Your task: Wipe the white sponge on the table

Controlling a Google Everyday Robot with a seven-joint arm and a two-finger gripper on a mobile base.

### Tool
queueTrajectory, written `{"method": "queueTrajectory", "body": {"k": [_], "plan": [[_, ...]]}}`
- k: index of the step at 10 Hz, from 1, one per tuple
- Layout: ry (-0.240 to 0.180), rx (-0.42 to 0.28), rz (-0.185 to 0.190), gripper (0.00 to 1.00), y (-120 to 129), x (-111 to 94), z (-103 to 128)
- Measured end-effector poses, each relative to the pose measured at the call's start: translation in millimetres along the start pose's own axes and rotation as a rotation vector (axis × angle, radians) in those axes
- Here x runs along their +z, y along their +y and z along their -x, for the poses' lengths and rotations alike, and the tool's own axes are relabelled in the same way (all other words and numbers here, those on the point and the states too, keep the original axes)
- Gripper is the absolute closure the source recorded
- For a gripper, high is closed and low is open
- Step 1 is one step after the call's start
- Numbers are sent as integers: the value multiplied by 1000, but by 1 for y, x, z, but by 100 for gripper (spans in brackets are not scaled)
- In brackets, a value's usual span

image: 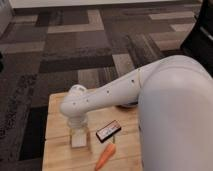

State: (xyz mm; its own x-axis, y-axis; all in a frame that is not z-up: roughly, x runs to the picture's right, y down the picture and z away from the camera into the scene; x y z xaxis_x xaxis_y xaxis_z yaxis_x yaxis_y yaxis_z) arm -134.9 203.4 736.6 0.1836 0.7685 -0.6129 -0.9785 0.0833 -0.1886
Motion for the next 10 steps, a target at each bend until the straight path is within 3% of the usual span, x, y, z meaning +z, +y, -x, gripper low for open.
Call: {"method": "queueTrajectory", "body": {"k": [2,4,6,10], "plan": [[-13,22,-6,100,-3,-18,4],[-46,26,-57,100,-10,-60,20],[-61,35,-79,100,-19,-80,33],[-60,44,-80,100,-22,-80,34]]}}
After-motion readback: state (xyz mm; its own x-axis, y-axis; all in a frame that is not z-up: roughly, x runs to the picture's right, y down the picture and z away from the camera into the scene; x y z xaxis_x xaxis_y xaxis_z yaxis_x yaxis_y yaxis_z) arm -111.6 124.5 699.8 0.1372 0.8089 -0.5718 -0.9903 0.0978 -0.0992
